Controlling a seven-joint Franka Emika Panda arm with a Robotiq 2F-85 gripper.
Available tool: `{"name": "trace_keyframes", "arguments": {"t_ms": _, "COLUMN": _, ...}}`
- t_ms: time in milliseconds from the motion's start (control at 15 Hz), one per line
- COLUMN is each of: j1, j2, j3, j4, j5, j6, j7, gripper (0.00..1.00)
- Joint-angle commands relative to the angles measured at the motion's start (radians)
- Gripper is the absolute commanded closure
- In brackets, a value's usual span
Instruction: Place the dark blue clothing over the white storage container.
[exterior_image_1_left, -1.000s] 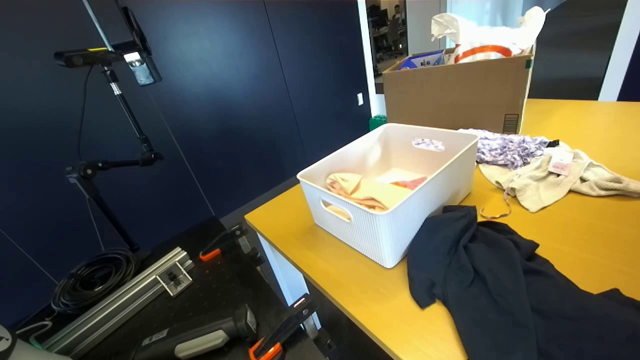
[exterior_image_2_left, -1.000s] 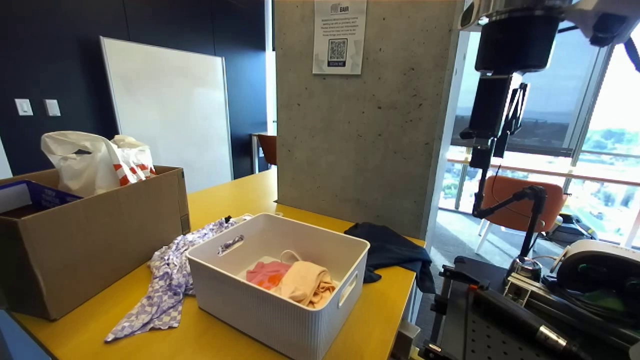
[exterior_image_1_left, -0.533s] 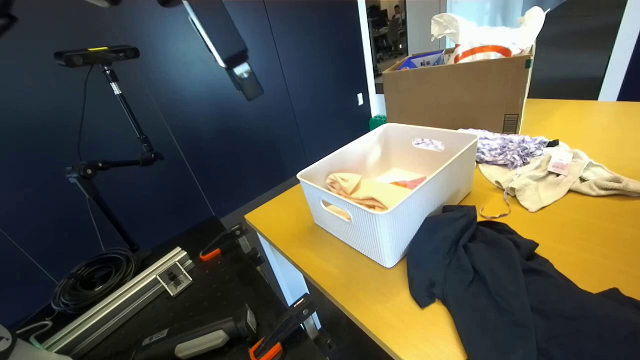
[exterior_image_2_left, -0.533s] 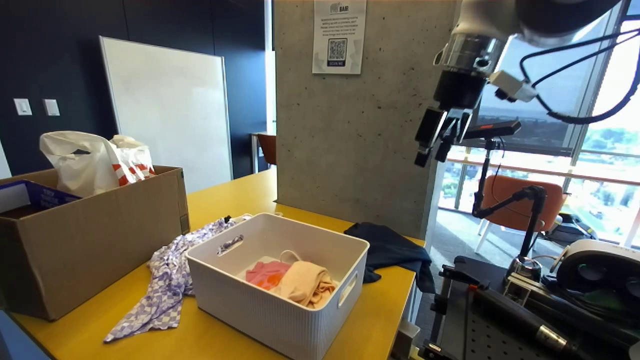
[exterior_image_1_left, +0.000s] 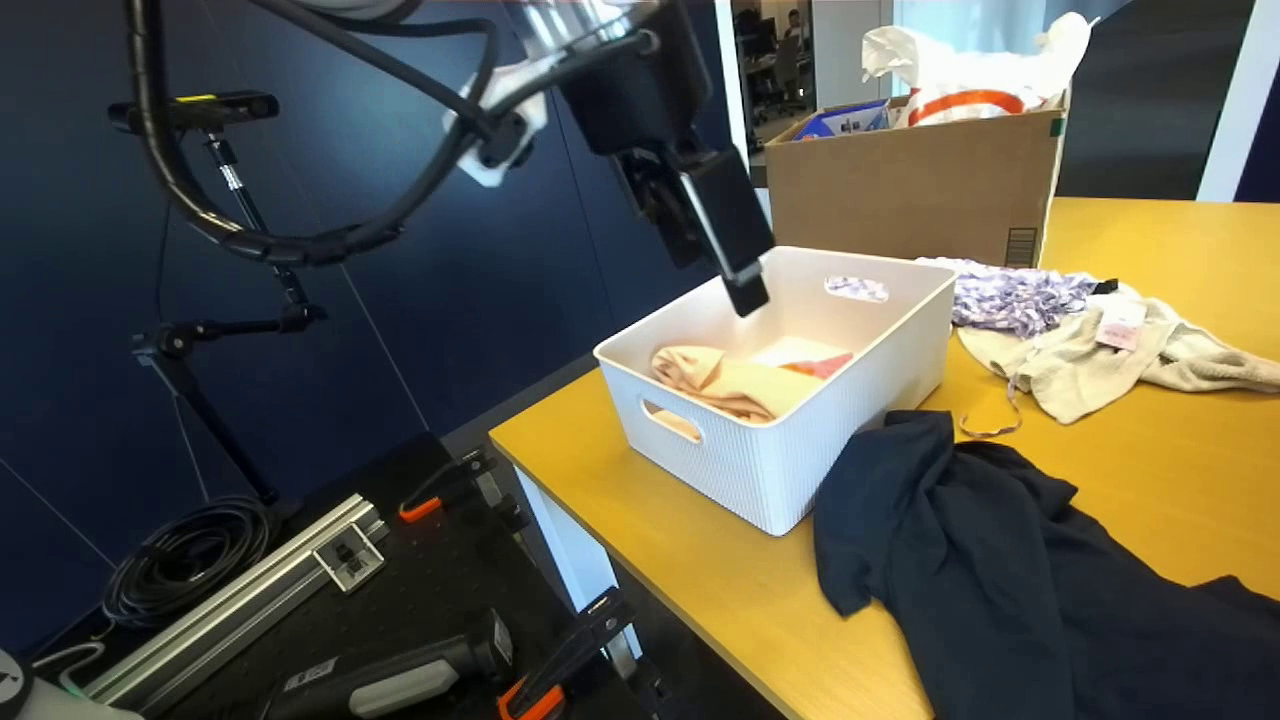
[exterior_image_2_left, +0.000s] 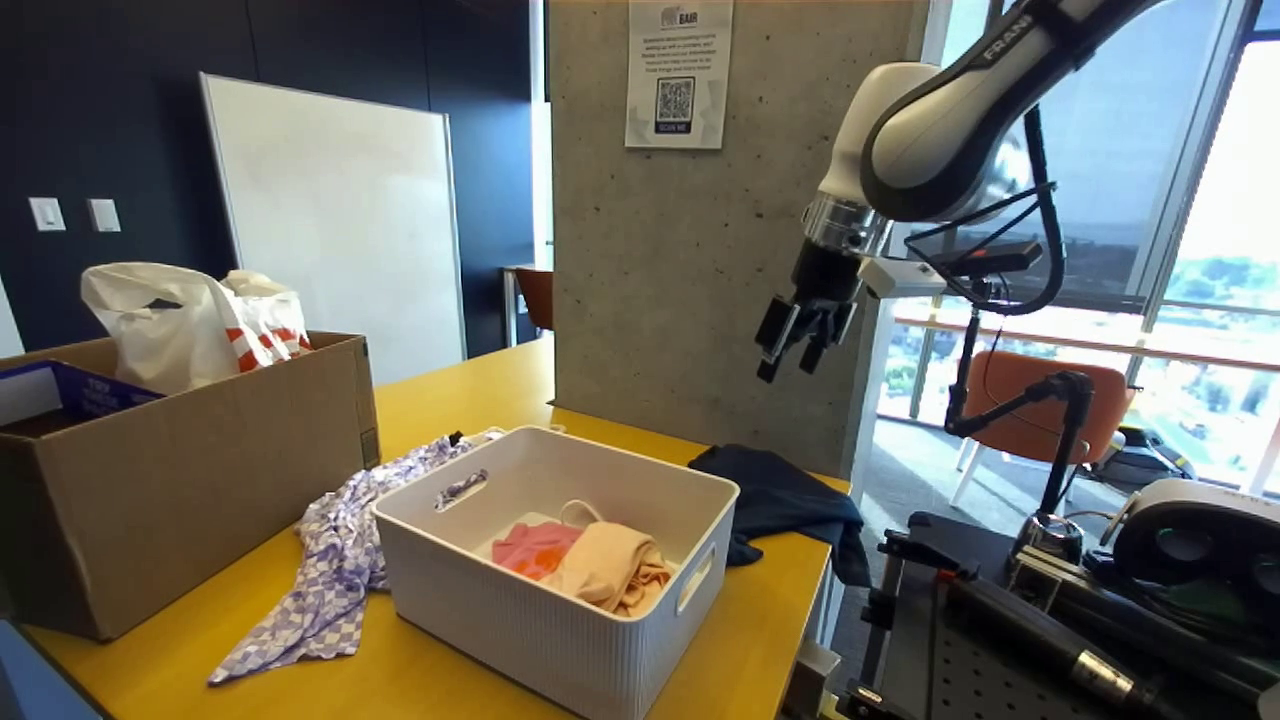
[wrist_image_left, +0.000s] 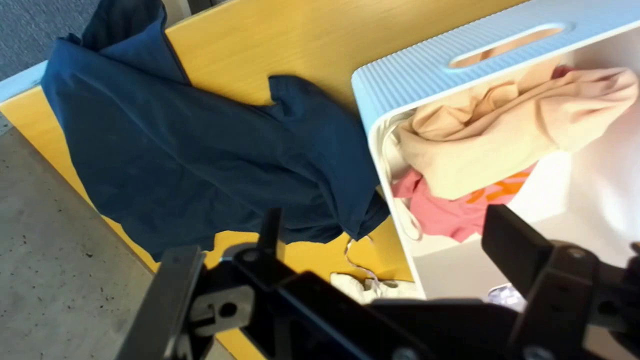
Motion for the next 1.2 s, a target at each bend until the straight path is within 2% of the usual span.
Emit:
{"name": "trace_keyframes", "arguments": {"t_ms": 0, "j1": -0.027, "j2": 0.188, "j3": -0.039, "j4": 0.144, "j5": 0.146, "j6": 0.050, "j7": -0.157, "gripper": 0.00}}
{"name": "trace_keyframes", "arguments": {"t_ms": 267, "j1": -0.110, "j2": 0.382, "j3": 0.050, "j4": 0.306, "j5": 0.318, "j6": 0.025, "j7": -0.315, "gripper": 0.00}}
{"name": "trace_keyframes", "arguments": {"t_ms": 533, "j1": -0.216, "j2": 0.483, "j3": 0.114, "j4": 0.411, "j5": 0.329, "j6": -0.041, "j7": -0.365, "gripper": 0.00}}
{"name": "trace_keyframes", "arguments": {"t_ms": 600, "j1": -0.219, "j2": 0.485, "j3": 0.098, "j4": 0.411, "j5": 0.291, "j6": -0.090, "j7": -0.336, "gripper": 0.00}}
{"name": "trace_keyframes", "arguments": {"t_ms": 667, "j1": -0.190, "j2": 0.471, "j3": 0.101, "j4": 0.371, "j5": 0.285, "j6": -0.013, "j7": -0.301, "gripper": 0.00}}
{"name": "trace_keyframes", "arguments": {"t_ms": 867, "j1": -0.220, "j2": 0.491, "j3": 0.096, "j4": 0.398, "j5": 0.289, "j6": -0.063, "j7": -0.317, "gripper": 0.00}}
{"name": "trace_keyframes", "arguments": {"t_ms": 1133, "j1": -0.218, "j2": 0.491, "j3": 0.100, "j4": 0.399, "j5": 0.290, "j6": -0.064, "j7": -0.317, "gripper": 0.00}}
